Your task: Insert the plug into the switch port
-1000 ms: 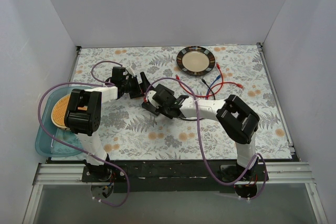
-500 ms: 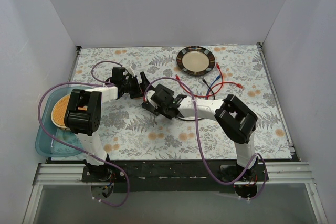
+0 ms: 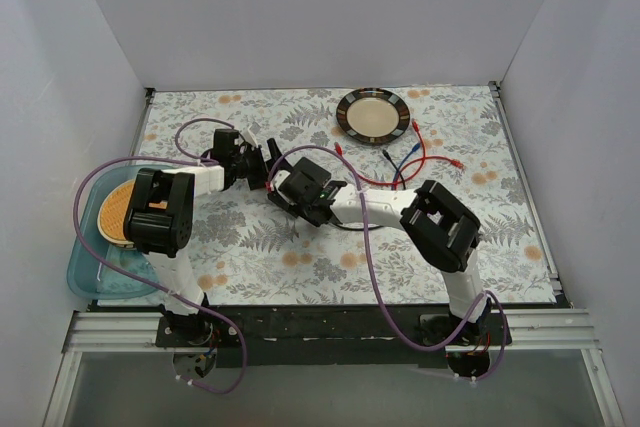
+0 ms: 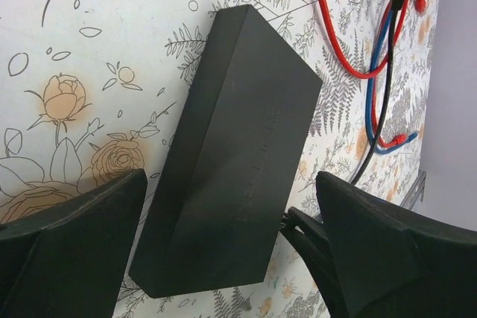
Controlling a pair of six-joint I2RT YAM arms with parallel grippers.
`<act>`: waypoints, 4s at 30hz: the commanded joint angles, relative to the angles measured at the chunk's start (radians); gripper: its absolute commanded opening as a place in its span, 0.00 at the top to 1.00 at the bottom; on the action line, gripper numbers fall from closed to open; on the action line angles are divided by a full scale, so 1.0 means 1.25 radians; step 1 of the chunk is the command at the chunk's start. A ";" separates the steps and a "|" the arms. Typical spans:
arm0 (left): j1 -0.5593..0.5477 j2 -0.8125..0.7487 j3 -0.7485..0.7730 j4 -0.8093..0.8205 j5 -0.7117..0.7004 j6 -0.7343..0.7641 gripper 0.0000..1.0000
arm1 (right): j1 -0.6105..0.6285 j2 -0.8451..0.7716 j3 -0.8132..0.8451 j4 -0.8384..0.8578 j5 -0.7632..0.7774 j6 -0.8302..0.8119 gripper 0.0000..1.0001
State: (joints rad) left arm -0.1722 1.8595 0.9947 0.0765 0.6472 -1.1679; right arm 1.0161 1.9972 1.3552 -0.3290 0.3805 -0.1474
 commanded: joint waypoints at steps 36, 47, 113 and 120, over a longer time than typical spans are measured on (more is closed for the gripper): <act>-0.019 0.014 -0.095 0.079 0.223 -0.038 0.14 | 0.051 0.065 -0.019 0.183 0.158 0.025 0.99; -0.030 0.030 -0.109 0.087 0.262 -0.054 0.14 | 0.050 0.099 0.007 0.195 0.166 0.019 0.99; -0.009 -0.125 -0.220 0.069 -0.050 -0.065 0.05 | 0.012 -0.028 -0.089 0.154 -0.258 0.134 0.99; 0.006 -0.159 -0.240 0.079 -0.058 -0.076 0.05 | 0.012 -0.062 -0.135 0.132 -0.183 0.179 0.99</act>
State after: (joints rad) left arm -0.1646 1.7027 0.7353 0.2665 0.5774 -1.2457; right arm 1.0267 1.9358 1.2404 -0.1593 0.1314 0.0147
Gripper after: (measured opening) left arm 0.945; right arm 0.065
